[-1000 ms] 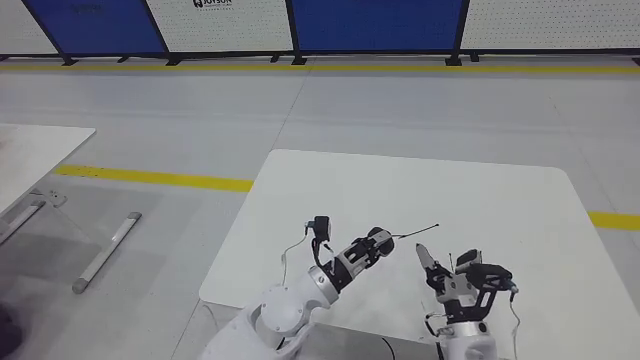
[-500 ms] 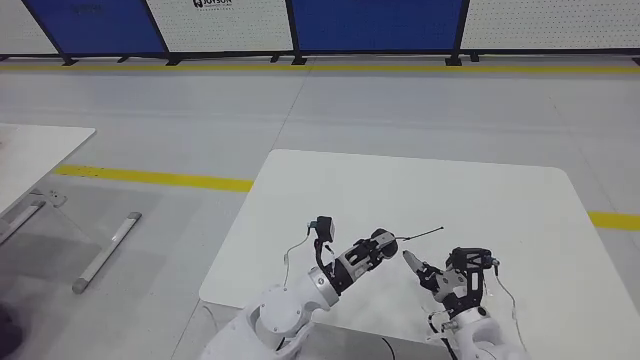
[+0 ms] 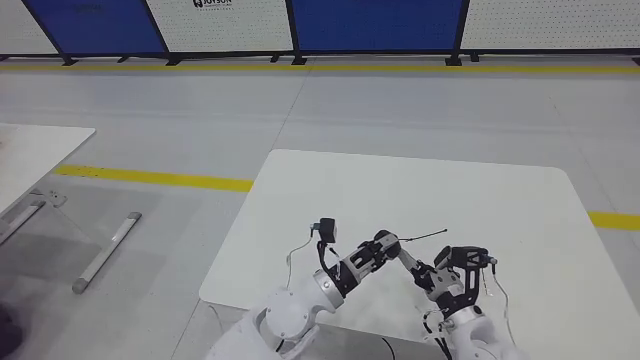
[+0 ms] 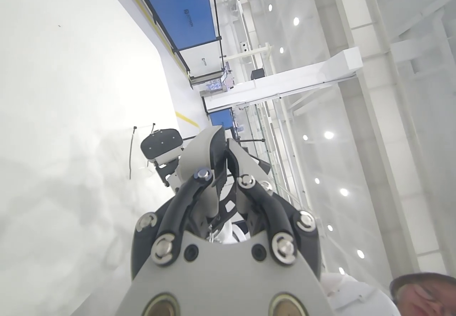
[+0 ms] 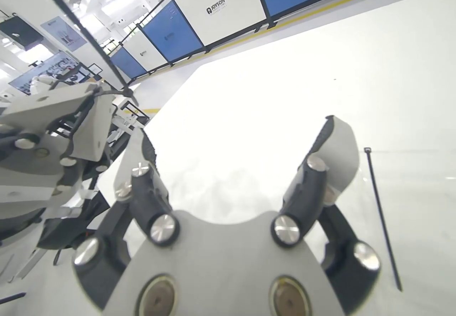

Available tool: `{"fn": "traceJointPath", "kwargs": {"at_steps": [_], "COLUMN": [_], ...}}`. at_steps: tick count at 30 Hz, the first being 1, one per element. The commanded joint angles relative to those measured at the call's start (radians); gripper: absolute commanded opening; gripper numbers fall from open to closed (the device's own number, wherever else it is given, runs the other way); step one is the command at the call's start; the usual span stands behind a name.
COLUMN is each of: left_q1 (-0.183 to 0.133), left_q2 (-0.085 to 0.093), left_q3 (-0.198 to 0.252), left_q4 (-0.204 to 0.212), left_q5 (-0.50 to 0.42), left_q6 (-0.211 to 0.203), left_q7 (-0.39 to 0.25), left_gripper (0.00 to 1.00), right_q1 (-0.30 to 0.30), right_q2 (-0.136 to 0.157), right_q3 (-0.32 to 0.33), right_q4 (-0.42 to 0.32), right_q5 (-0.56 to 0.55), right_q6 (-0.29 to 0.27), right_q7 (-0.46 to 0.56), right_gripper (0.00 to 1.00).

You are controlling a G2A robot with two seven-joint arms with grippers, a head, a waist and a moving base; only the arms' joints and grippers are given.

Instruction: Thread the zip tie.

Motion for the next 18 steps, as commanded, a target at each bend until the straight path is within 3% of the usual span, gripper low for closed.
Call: {"fn": "traceJointPath", "kwargs": {"at_steps": [1,6,18], "left_q1": [0.004,0.004,-0.009], "left_q2": [-0.001,-0.003,-0.009], "left_q3": [0.001,0.007,0.022], "left_q4": [0.0,0.009,0.033], "left_q5": [0.017,0.03,0.044], "left_q6": [-0.003,-0.006,-0.001], "left_q7": [0.019,0.033,0.041], "left_gripper": [0.0,0.0,0.0], "right_q1": [0.001,0.003,0.002], "right_q2": [0.0,0.001,0.007], "right_q3": [-0.005,-0.016,-0.027], "right_q4": [0.001,0.005,-0.003], "right_q5": [0.001,0.009,0.038], "right_q6": [0.002,0.001,-0.026], "right_q7": [-0.003,-0.002,0.018], "right_gripper": [0.43,0.36,0.39]}}
